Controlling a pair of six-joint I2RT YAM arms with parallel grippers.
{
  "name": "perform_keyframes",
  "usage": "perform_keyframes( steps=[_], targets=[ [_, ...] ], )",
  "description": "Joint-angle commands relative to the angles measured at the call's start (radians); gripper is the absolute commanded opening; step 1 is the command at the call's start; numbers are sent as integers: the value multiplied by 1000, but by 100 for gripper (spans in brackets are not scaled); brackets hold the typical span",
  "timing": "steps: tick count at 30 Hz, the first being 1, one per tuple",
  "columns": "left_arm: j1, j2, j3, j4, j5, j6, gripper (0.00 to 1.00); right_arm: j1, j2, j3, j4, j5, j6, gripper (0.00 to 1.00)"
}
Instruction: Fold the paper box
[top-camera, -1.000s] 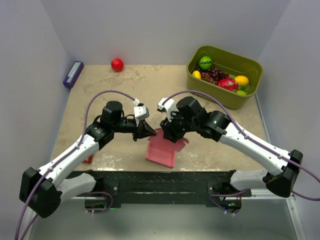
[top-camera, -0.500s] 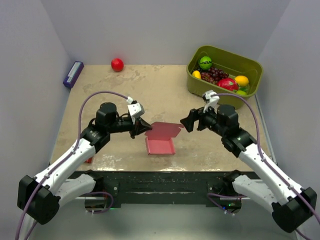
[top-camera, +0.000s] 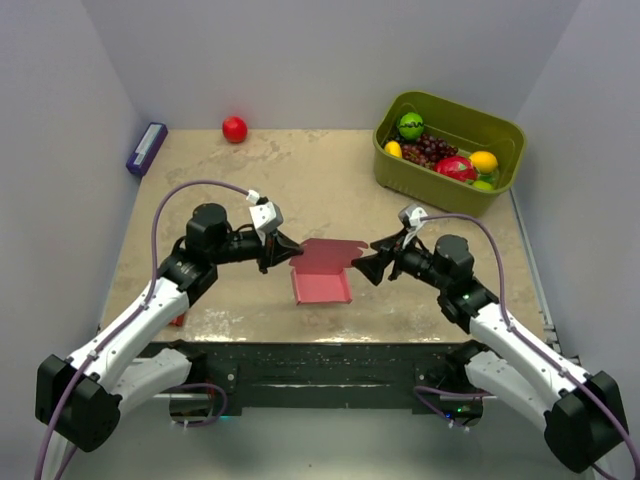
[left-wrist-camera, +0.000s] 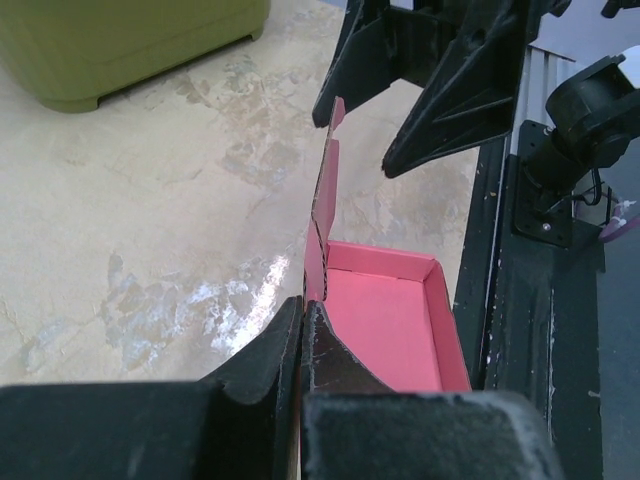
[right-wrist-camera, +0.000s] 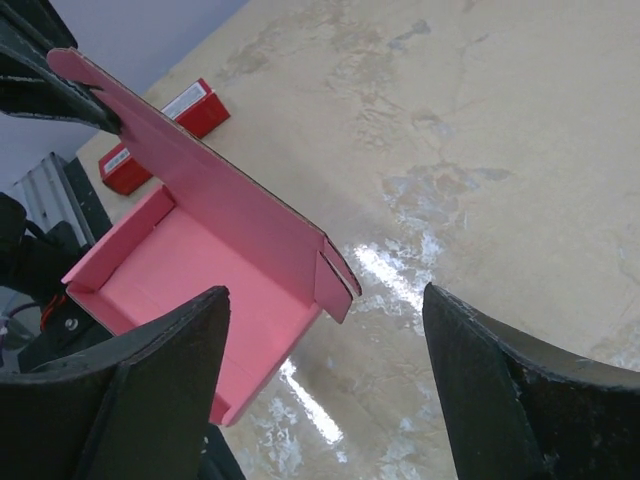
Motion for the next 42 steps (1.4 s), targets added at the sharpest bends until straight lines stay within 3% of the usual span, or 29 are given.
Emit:
perform_keyframes(
  steps=[1, 8, 17, 20, 32, 38, 42],
  targets=[
    [11, -9, -14, 63, 48, -11, 0, -3, 67, 21, 99, -69, -30, 73],
    [14, 0, -15, 65, 53, -11, 0, -4, 76, 11, 99, -61, -41, 55],
    [17, 11, -15, 68, 63, -11, 0, -4, 142, 11, 120, -87, -43, 49],
    [15, 11, -17, 68, 62, -11, 0, -4, 145, 16, 127, -87, -43, 42],
    [15, 56, -15, 65, 17, -34, 0, -1, 116, 2, 151, -113, -38, 0],
    [6, 82, -11, 69, -150, -30, 0, 37, 33, -16, 119, 41, -37, 0],
    [-55, 128, 15, 80, -301, -37, 0, 144, 10, -19, 96, 274, -53, 0]
  ],
)
